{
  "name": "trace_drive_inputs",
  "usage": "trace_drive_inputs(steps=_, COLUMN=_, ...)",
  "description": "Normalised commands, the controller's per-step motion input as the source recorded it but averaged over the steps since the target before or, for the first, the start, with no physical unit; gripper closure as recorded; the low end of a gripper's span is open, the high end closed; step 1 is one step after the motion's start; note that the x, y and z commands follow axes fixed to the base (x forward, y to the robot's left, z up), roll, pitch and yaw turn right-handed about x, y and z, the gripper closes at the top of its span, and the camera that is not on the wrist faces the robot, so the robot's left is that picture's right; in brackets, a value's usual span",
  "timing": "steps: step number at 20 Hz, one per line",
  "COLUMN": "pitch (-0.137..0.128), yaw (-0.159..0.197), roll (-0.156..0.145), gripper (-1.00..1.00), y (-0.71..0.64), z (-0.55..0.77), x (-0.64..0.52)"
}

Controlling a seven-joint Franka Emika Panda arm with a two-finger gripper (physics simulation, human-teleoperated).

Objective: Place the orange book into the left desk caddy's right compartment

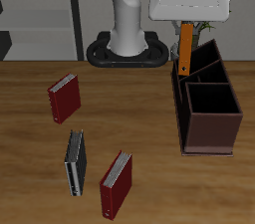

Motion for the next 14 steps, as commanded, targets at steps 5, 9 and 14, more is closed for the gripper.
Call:
trace_drive_inputs(steps=5, pitch=0.012, yaw=0.013, roll=0.006, gripper=1.0, y=0.3, z=0.01, x=0.14)
trace_drive_inputs(steps=9, pitch=0.016, yaw=0.017, roll=0.024, gripper=1.0, y=0.21, z=-0.04, x=0.06)
trace_drive_inputs(steps=14, pitch=0.019, yaw=0.0, roll=0.018, gripper=1.0, y=0.19, z=-0.06, x=0.1)
